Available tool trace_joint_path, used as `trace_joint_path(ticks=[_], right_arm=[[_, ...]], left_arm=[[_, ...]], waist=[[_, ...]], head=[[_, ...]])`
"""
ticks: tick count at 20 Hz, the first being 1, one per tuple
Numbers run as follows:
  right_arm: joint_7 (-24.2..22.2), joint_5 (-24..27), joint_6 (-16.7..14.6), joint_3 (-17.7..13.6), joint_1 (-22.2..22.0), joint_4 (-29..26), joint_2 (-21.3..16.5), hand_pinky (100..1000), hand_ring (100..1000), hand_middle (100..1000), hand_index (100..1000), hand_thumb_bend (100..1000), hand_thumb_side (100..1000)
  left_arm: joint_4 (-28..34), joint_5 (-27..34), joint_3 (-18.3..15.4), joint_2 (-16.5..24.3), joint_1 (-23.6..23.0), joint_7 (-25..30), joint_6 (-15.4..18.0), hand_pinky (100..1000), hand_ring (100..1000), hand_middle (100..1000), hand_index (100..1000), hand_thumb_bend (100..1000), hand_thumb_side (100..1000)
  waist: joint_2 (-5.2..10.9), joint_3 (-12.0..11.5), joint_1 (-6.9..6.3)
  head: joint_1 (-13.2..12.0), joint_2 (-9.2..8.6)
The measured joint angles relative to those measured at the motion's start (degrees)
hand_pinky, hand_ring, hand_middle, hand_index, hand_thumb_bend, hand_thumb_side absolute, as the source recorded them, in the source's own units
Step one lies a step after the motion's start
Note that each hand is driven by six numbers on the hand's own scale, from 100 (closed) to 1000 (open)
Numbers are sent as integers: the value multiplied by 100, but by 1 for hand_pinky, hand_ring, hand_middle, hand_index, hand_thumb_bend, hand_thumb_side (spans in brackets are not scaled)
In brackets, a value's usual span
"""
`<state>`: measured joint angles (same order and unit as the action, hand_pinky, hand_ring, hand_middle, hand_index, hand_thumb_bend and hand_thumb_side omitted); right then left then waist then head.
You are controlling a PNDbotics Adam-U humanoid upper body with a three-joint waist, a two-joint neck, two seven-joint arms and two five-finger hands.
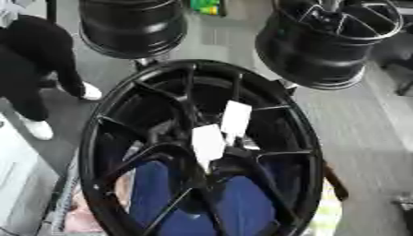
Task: Pull the pin out of the wheel hub.
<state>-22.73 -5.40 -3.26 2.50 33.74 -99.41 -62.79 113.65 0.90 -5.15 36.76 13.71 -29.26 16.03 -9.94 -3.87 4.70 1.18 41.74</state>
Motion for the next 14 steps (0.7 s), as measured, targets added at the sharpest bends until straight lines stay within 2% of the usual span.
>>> trace_joint_path(ticks=[7,11,14], right_arm=[[-111,-105,12,108,-2,-57,-23,867,802,746,821,100,392],[-342,-256,112,358,32,-268,-114,867,817,760,826,100,419],[-598,-399,256,656,122,-403,-223,867,821,763,826,100,434]], left_arm=[[0,0,0,0,0,-1,1,755,823,717,834,237,541],[0,0,2,0,0,4,-1,755,823,717,834,237,541],[0,0,8,1,1,13,-6,754,823,716,834,235,544]], waist=[[2,-7,2],[2,-21,15],[5,-45,42]], head=[[7,-1],[33,-2],[64,-2]])
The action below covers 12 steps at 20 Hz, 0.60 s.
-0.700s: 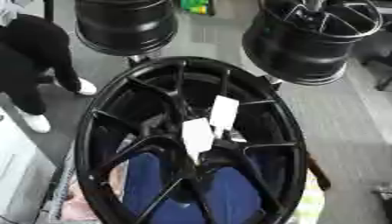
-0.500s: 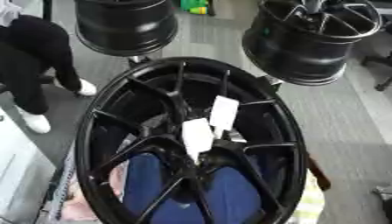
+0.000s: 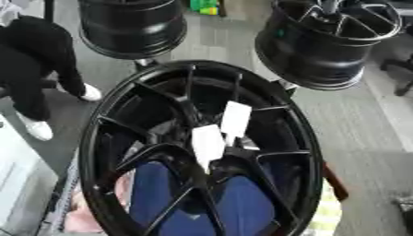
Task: Pull the pin out of the wheel hub.
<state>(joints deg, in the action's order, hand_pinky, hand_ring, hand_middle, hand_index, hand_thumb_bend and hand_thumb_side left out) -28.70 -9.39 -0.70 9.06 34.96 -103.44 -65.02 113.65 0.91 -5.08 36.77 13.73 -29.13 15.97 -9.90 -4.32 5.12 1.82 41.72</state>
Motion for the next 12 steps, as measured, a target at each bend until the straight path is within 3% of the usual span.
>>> trace_joint_path(ticks=[7,12], right_arm=[[-769,-204,173,847,617,-55,-119,871,842,784,838,150,511],[-1359,-319,130,1343,1291,167,138,871,845,790,845,170,536]], left_arm=[[0,9,62,29,0,60,-12,754,823,716,833,232,546],[0,10,65,52,-1,74,-24,754,823,716,833,233,545]], waist=[[29,-21,65],[47,-5,103]], head=[[66,1],[71,1]])
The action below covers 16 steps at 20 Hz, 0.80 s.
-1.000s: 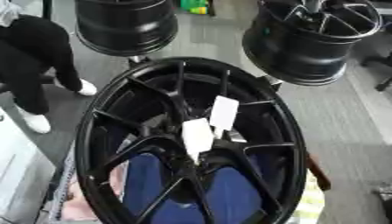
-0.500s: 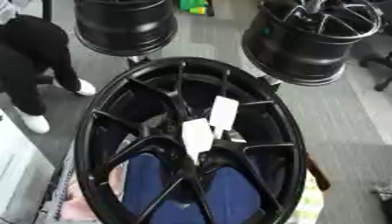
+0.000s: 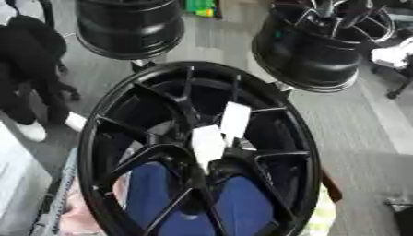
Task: Pull the pin out of the wheel hub.
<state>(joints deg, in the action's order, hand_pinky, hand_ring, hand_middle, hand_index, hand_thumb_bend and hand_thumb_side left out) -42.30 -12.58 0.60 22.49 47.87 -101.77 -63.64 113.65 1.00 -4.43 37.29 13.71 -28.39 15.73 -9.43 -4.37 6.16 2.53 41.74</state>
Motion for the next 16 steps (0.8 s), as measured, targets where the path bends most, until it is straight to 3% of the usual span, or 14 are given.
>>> trace_joint_path(ticks=[8,16], right_arm=[[-701,-35,17,729,902,651,767,870,847,793,852,200,575],[-943,7,22,1142,1324,1143,1292,866,851,797,869,238,590]], left_arm=[[0,0,0,2,-23,4,-5,754,824,716,833,233,545],[0,0,0,3,-32,6,-8,754,824,716,833,233,547]], waist=[[51,50,9],[57,56,28]], head=[[-2,8],[4,55]])
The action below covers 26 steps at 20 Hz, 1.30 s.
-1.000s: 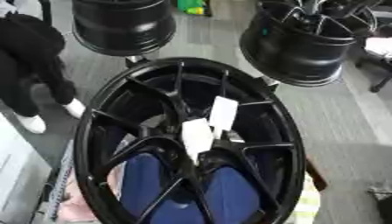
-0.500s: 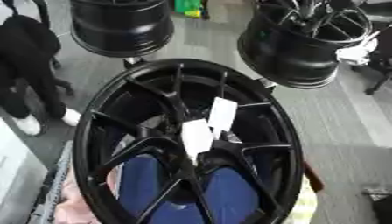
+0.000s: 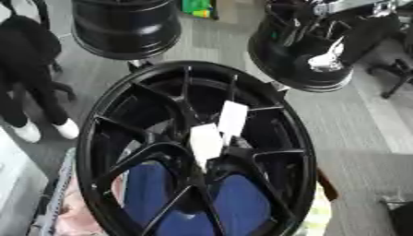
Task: Pull the pin out of the wheel hub.
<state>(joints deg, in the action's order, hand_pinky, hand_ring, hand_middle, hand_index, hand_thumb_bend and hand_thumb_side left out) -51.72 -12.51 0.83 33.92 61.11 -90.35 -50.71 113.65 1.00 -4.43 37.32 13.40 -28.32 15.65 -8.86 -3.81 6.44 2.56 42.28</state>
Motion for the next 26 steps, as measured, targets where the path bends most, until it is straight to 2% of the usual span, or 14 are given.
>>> trace_joint_path(ticks=[7,14,21,26], right_arm=[[-6,145,2,303,175,260,325,862,851,795,879,264,599],[-28,158,119,433,246,331,508,855,849,792,880,268,604],[3,111,669,525,244,235,558,854,848,792,882,247,610],[268,179,1313,664,205,-198,542,855,848,792,885,228,611]], left_arm=[[0,2,1,0,0,2,-2,753,825,716,833,232,548],[0,19,2,0,0,12,-10,752,825,716,833,230,551],[0,26,3,0,-27,28,-26,752,825,716,832,226,556],[0,26,4,0,-34,29,-27,751,825,715,832,222,561]], waist=[[14,-8,6],[21,-12,33],[20,-14,44],[7,-14,54]], head=[[14,5],[18,44],[-54,43],[-135,13]])
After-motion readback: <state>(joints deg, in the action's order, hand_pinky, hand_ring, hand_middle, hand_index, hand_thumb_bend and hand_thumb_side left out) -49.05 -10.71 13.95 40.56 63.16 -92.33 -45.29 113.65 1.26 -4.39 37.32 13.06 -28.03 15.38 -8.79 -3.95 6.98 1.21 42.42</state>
